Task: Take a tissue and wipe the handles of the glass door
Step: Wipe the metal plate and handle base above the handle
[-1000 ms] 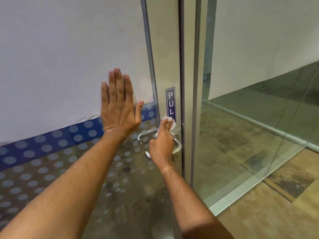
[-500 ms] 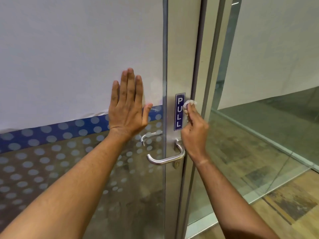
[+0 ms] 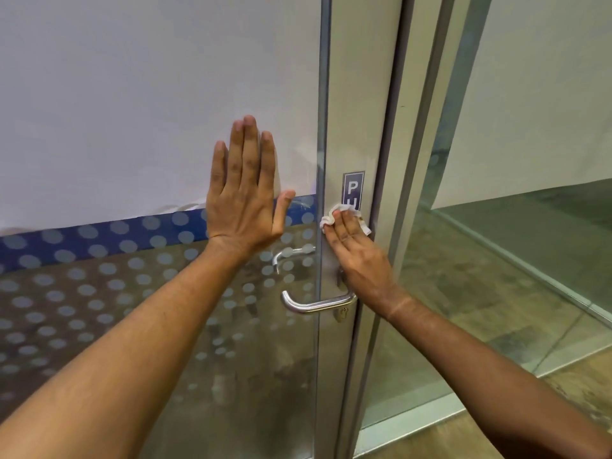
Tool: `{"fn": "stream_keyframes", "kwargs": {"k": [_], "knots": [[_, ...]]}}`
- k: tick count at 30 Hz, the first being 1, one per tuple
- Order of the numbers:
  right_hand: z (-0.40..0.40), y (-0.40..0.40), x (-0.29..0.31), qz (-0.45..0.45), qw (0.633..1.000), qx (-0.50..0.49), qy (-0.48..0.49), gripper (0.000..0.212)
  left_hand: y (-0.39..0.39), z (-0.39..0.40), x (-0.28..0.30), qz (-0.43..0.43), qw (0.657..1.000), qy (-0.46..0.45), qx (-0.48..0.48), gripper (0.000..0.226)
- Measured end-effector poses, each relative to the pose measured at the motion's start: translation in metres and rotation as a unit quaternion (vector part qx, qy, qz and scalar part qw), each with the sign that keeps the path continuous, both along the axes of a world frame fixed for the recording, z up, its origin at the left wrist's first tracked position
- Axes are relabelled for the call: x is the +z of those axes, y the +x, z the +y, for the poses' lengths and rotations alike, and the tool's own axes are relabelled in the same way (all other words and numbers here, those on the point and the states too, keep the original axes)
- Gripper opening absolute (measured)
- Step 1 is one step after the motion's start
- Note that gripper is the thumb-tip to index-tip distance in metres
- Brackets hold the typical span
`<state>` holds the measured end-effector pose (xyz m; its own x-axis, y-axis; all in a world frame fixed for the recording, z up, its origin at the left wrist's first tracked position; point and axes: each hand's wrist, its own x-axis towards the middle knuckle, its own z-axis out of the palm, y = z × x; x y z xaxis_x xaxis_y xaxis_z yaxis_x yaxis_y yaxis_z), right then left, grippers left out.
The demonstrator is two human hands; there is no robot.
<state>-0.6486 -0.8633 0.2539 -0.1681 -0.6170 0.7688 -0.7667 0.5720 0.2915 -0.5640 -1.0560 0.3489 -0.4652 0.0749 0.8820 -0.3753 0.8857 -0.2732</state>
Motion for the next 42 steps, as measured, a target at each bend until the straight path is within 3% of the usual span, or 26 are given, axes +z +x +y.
{"fn": "stream_keyframes", "kwargs": {"k": [3,12,16,19,21,23,25,27,33,37,42], "knots": [[0.007,-0.001,-0.006,0.029,0.997,0.006,0.077,0.050,0.001,0.000,0.000,0.003,1.000,-0.002,0.002,0.082],[0.032,-0.015,-0.011,0.073,0.965,0.074,0.243,0.045,-0.001,-0.001,-0.001,0.007,1.000,-0.003,0.006,0.083],[0.040,-0.014,-0.011,0.079,0.962,0.070,0.253,0.035,-0.002,-0.001,-0.002,0.010,1.000,-0.002,0.011,0.083],[0.037,-0.005,-0.009,0.040,0.975,0.086,0.200,0.026,-0.002,-0.001,-0.001,0.008,1.000,-0.001,0.012,0.084],[0.038,0.001,-0.001,-0.080,0.987,0.098,0.103,0.020,-0.002,-0.001,-0.001,0.006,1.000,-0.002,0.015,0.084],[0.043,0.004,0.013,-0.243,0.960,0.117,-0.072,0.023,-0.003,-0.001,-0.001,0.007,1.000,-0.004,0.014,0.083],[0.049,0.000,0.028,-0.329,0.910,0.139,-0.208,0.027,-0.004,-0.002,-0.002,0.010,1.000,-0.005,0.014,0.083],[0.050,-0.003,0.040,-0.333,0.902,0.135,-0.239,0.024,-0.003,-0.002,-0.002,0.012,1.000,-0.004,0.012,0.083],[0.037,-0.012,0.054,-0.302,0.937,0.072,-0.162,0.019,-0.004,-0.002,-0.003,0.009,1.000,-0.006,0.012,0.083],[0.024,-0.007,0.068,-0.221,0.946,0.068,-0.227,0.022,-0.003,-0.003,-0.002,0.014,1.000,-0.006,0.013,0.082],[0.015,-0.004,0.076,-0.155,0.931,0.074,-0.322,0.018,-0.004,-0.004,-0.003,0.015,1.000,-0.010,0.010,0.082]]}}
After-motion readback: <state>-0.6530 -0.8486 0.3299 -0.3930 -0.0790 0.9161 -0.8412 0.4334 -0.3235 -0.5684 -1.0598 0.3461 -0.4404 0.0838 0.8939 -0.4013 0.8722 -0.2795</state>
